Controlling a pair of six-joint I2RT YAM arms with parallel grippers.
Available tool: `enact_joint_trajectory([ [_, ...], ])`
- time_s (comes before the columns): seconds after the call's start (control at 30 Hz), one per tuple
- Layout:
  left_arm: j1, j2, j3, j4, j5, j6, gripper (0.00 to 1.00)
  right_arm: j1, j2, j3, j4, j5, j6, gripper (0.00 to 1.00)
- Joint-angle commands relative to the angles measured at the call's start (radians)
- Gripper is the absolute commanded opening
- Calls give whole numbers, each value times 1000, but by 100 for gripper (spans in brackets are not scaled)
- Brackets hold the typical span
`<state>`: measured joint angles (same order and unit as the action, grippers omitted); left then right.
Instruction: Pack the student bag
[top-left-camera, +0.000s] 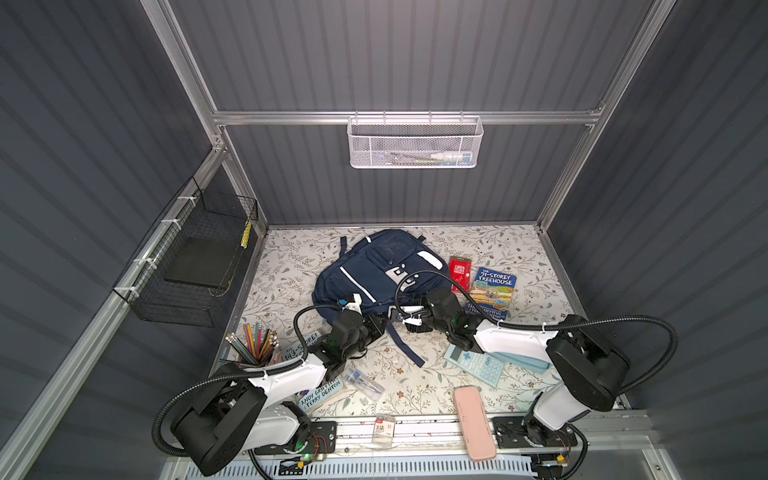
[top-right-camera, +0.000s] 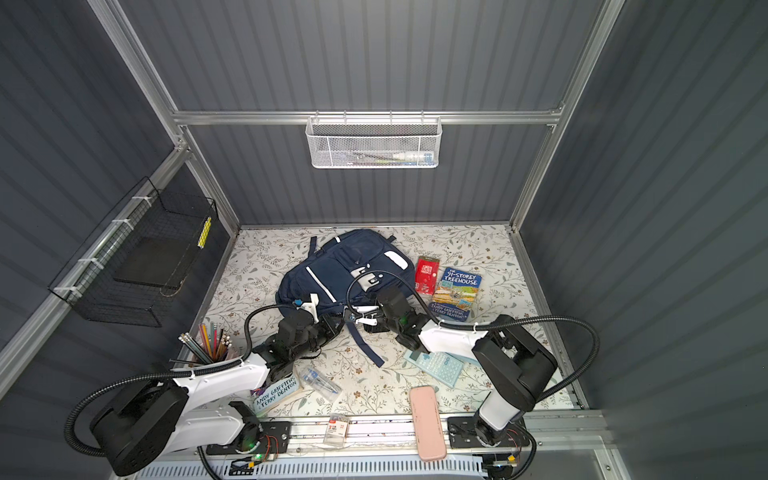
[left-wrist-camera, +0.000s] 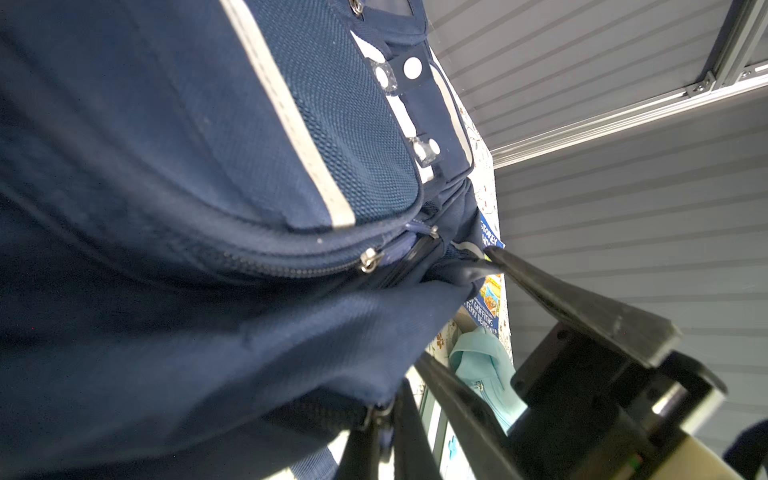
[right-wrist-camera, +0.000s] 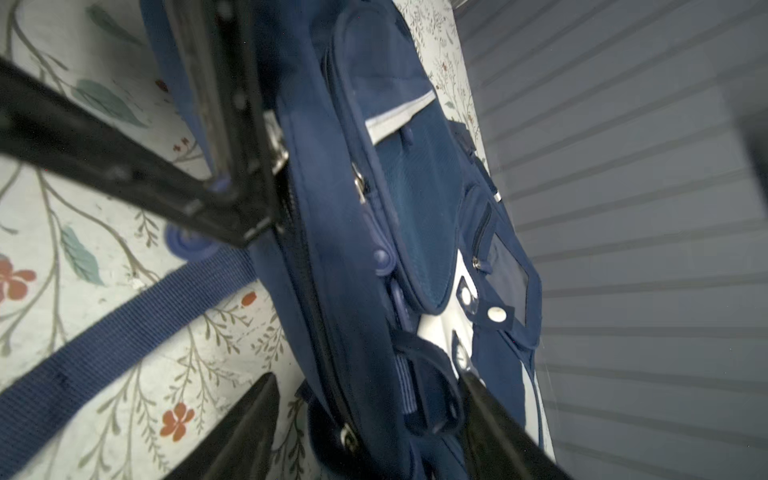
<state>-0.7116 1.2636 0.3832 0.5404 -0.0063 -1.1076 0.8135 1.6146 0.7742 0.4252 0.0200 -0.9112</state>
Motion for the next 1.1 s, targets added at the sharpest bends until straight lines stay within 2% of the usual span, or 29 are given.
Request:
enact_joint_trajectory([
  [0.0, 6, -18, 23, 73, 18, -14, 0, 23, 54, 18, 110, 39, 29, 68],
  [0.17, 6, -40, 15, 71, 26, -42, 0, 32, 135, 76, 83, 73, -8, 59],
  [0.33, 7, -116, -17, 32, -8, -73, 0, 1, 126, 27, 125, 33, 10, 13],
  [0.47, 10, -149, -49, 39, -29, -129, 0, -7, 95, -19, 138, 15, 2, 0],
  [0.63, 71, -128, -186, 320, -45, -368, 0, -15, 87, -77, 183, 31, -56, 0],
  [0.8, 105, -241, -196, 244, -79, -414, 0, -56, 82, -116, 231, 27, -80, 0],
  [1.0, 258, -299, -234, 225, 12, -462, 0, -94, 62, -146, 282, 21, -103, 0],
  [1.07, 268, -289, -219, 218, 42, -447, 0, -109, 51, -156, 293, 16, -92, 0],
])
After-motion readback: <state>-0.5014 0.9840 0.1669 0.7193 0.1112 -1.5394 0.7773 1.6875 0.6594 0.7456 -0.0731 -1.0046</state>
